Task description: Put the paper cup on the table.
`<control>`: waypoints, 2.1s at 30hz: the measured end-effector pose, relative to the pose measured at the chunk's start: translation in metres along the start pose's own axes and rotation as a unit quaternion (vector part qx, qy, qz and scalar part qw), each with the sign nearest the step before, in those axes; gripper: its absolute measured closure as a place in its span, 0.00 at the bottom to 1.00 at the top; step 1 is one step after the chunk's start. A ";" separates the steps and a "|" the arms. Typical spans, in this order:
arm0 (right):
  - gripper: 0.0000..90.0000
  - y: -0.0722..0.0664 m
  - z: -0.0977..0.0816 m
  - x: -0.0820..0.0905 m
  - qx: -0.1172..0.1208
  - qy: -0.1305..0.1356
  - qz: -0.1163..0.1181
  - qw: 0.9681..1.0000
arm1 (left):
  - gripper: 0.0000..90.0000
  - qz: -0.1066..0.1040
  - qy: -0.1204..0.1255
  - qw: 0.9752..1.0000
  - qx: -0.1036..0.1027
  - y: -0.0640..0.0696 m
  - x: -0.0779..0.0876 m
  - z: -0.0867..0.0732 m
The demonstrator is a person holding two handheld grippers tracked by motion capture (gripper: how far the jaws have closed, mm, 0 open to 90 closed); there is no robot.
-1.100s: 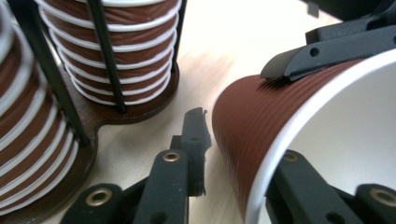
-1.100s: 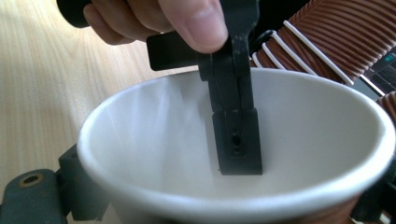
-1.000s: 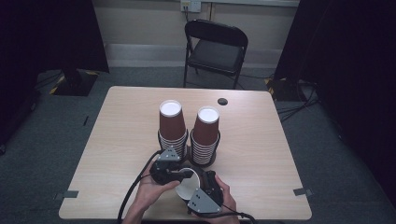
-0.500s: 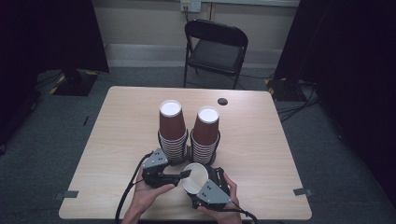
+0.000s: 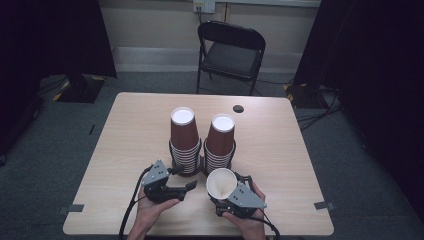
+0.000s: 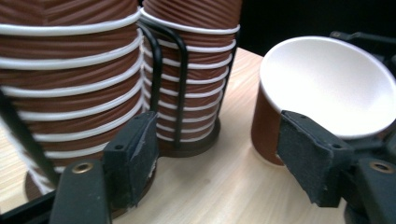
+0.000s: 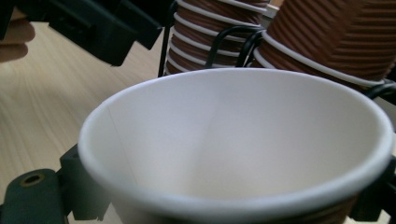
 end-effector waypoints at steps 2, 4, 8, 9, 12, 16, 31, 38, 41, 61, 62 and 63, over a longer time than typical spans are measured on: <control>0.12 0.003 -0.001 0.001 -0.009 0.004 -0.002 1.000 | 0.29 0.009 -0.001 1.000 0.000 -0.002 0.000 -0.003; 0.12 0.006 -0.002 0.003 -0.020 0.009 -0.002 1.000 | 0.27 0.009 0.002 1.000 0.006 -0.004 -0.001 -0.007; 0.12 0.013 -0.004 0.006 -0.036 0.017 -0.008 0.999 | 0.24 0.012 0.006 1.000 0.028 -0.010 -0.001 -0.014; 0.12 0.015 -0.004 0.007 -0.039 0.020 -0.011 0.999 | 0.23 0.012 0.005 0.999 0.035 -0.012 -0.001 -0.016; 0.12 0.020 -0.004 0.010 -0.051 0.028 -0.012 0.998 | 0.20 0.030 0.007 0.999 0.036 -0.018 0.001 -0.019; 0.12 0.027 -0.005 0.014 -0.058 0.031 -0.020 0.998 | 0.19 0.046 0.010 0.998 0.029 -0.021 0.004 -0.024; 0.12 0.074 -0.002 0.033 -0.103 0.060 -0.071 0.990 | 0.18 0.079 0.052 0.995 0.013 -0.020 0.004 -0.034; 0.11 0.097 -0.005 0.040 -0.115 0.065 -0.099 0.986 | 0.18 0.083 0.063 0.995 0.008 -0.014 0.001 -0.037; 0.11 0.107 -0.005 0.041 -0.118 0.065 -0.108 0.985 | 0.17 0.078 0.066 0.995 0.006 -0.011 0.000 -0.042; 0.11 0.179 -0.002 0.033 -0.141 0.068 -0.150 0.976 | 0.17 0.094 0.104 0.990 0.000 -0.008 0.007 -0.042; 0.11 0.182 -0.003 0.031 -0.144 0.066 -0.149 0.976 | 0.17 0.093 0.104 0.990 0.000 -0.008 0.007 -0.042; 0.11 0.185 -0.003 0.029 -0.143 0.064 -0.150 0.976 | 0.17 0.094 0.105 0.990 0.000 -0.008 0.007 -0.042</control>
Point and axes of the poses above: each handheld gripper's, and its own axes: x roughly backward along the jaws, z roughly out of its top, y roughly to its right, the point moved 6 cm from there along -x, roughly forward along the jaws, and after that the axes turned 15 degrees about z, right-handed, at the moved point
